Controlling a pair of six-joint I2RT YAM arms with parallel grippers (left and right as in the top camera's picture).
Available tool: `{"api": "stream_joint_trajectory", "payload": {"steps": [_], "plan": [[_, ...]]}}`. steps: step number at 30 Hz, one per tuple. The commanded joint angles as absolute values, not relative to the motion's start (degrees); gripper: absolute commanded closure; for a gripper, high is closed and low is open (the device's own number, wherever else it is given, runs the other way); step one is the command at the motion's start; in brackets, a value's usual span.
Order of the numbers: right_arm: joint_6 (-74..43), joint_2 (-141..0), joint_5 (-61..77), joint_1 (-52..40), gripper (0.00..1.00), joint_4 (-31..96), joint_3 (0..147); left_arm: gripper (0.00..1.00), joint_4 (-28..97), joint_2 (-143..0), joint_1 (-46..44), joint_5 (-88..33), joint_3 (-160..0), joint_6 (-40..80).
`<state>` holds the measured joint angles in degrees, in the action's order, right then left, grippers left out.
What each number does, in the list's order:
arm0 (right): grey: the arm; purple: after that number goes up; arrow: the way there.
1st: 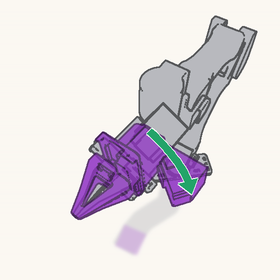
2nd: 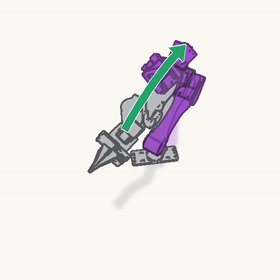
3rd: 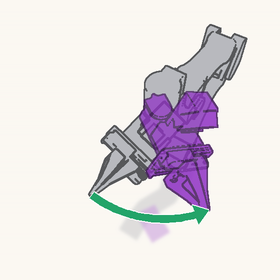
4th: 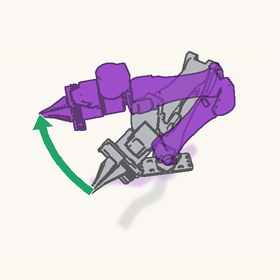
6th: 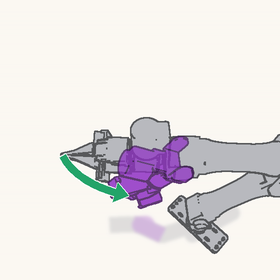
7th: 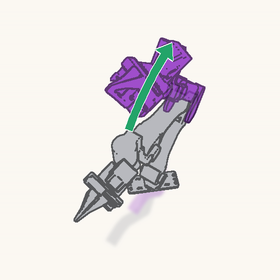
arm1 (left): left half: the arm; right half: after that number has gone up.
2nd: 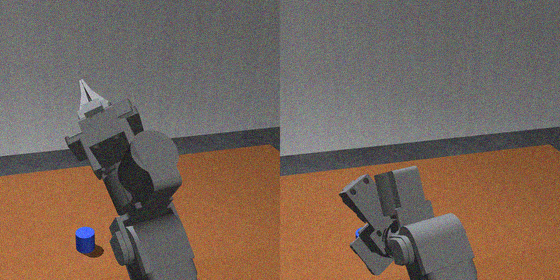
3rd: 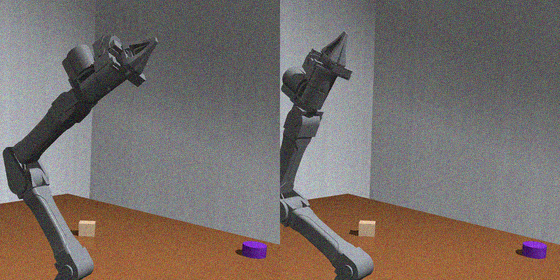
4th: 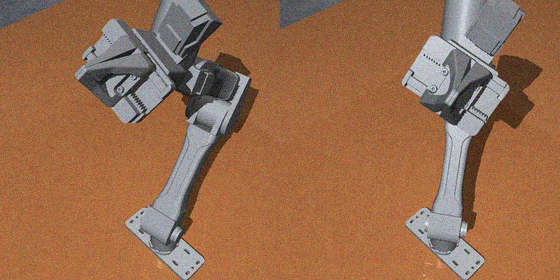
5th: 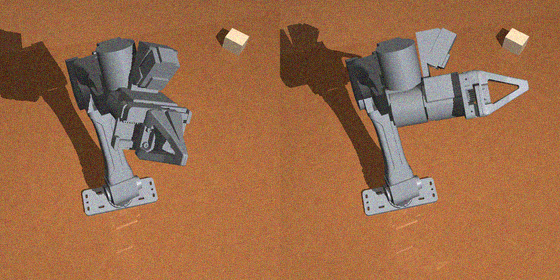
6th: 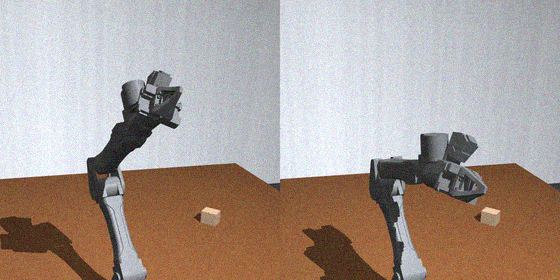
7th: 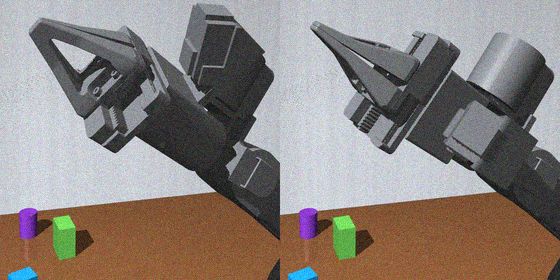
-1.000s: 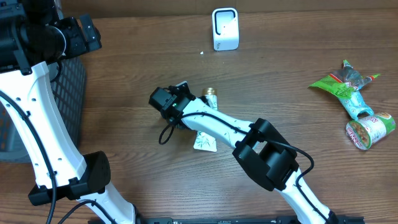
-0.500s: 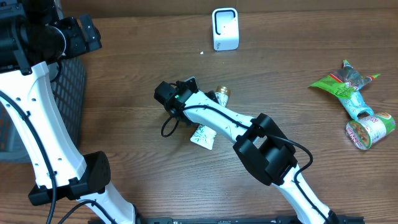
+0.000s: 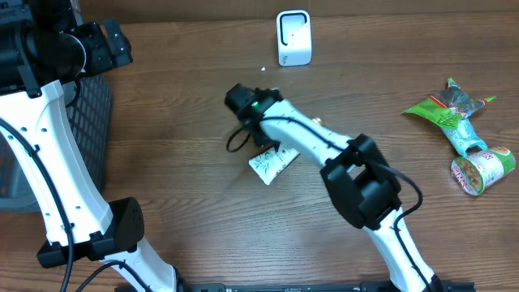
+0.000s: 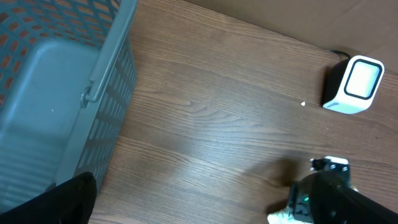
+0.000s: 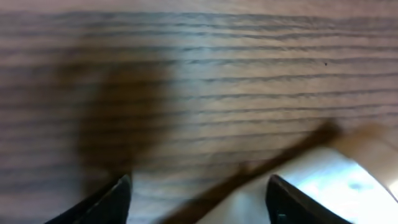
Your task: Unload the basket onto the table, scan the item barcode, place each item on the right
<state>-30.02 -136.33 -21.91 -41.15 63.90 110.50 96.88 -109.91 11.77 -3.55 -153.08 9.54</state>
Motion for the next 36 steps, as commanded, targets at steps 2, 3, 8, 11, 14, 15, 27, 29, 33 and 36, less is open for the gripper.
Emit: {"api": "stream_joint_trajectory", "payload": {"steps": [2, 3, 8, 11, 14, 15, 27, 29, 33, 36], "plan": [[-30.4, -140.5, -15.1, -39.0, 0.32, 64.6, 107.4, 0.0, 96.8, -109.9, 11.9, -2.9, -153.1, 10.3], [-30.2, -140.5, -14.8, -39.0, 0.42, 65.1, 108.1, 0.0, 96.8, -109.9, 11.9, -2.9, -153.1, 10.3], [-30.1, -139.2, -14.9, -38.8, 0.61, 72.9, 119.3, 0.0, 96.8, -109.9, 11.9, -2.9, -153.1, 10.3], [-29.9, -138.1, -14.9, -38.0, 0.48, 79.9, 128.4, 0.0, 96.8, -109.9, 11.9, -2.9, -153.1, 10.3], [-24.3, -137.6, -14.9, -36.0, 0.3, 86.7, 137.6, 0.0, 96.8, -109.9, 11.9, -2.9, -153.1, 10.3], [-21.5, -137.6, -14.7, -35.2, 0.24, 88.6, 140.0, 0.0, 96.8, -109.9, 11.9, -2.9, -153.1, 10.3], [19.5, -137.6, 19.0, -24.1, 0.05, 97.1, 136.6, 0.0, 96.8, -109.9, 11.9, -2.9, -153.1, 10.3], [17.3, -137.6, 19.7, -24.4, 0.12, 97.1, 134.3, 0.0, 96.8, -109.9, 11.9, -2.9, -153.1, 10.3], [10.0, -137.6, 19.1, -26.4, 0.17, 97.1, 127.1, 0.0, 96.8, -109.9, 11.9, -2.9, -153.1, 10.3], [10.1, -137.6, 19.2, -28.1, 0.17, 97.1, 121.4, 0.0, 96.8, -109.9, 11.9, -2.9, -153.1, 10.3]]}}
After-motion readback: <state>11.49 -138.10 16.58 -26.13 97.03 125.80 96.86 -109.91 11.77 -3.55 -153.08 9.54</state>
